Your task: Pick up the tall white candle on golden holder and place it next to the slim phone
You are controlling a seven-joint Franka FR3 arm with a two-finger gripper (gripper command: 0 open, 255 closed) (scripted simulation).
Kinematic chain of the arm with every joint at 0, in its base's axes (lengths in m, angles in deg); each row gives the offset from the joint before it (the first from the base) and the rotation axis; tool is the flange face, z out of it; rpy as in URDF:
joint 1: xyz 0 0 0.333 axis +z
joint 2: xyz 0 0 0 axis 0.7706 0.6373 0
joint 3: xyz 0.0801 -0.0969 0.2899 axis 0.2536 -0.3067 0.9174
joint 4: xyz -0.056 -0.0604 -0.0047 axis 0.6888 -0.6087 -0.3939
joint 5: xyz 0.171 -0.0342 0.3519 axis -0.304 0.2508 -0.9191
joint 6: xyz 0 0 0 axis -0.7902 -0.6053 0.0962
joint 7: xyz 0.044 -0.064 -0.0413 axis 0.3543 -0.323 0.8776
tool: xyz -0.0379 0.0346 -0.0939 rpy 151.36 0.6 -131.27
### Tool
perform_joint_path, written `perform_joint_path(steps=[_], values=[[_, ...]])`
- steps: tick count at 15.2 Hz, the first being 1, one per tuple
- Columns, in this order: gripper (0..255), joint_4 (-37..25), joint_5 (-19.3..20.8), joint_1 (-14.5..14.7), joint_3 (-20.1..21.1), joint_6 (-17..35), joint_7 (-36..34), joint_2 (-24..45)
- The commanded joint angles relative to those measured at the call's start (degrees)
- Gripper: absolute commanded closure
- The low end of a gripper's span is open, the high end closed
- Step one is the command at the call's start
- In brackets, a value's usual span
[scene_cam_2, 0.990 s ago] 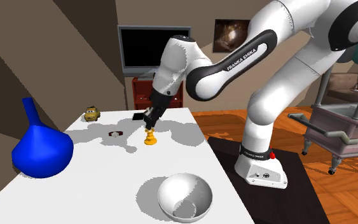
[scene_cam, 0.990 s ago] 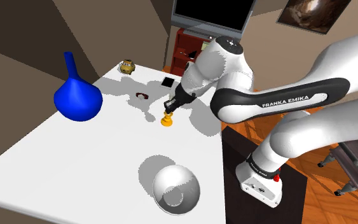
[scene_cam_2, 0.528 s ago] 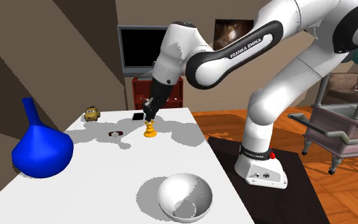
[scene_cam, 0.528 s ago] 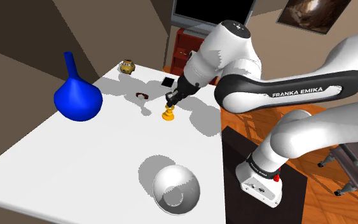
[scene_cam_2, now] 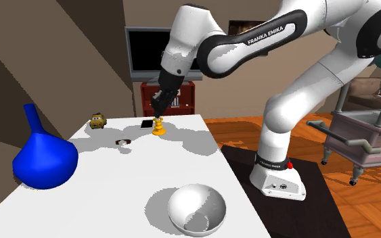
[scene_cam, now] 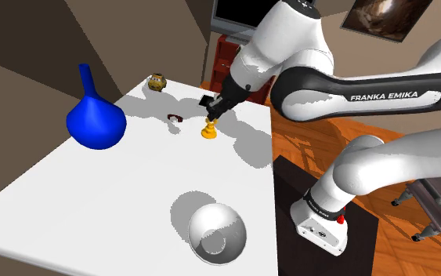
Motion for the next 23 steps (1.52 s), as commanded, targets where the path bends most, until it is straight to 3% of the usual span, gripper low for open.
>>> perform_joint_path(steps=[1,9,23], values=[[255,-1.2,0.1,0.0,-0.5,-1.6,0.2,-0.4],[255,-6.4,0.8,-0.2,-2.3,-7.6,1.1,-1.3],[255,-13.6,6.2,-9.0,-13.8,0.0,16.7,14.2]])
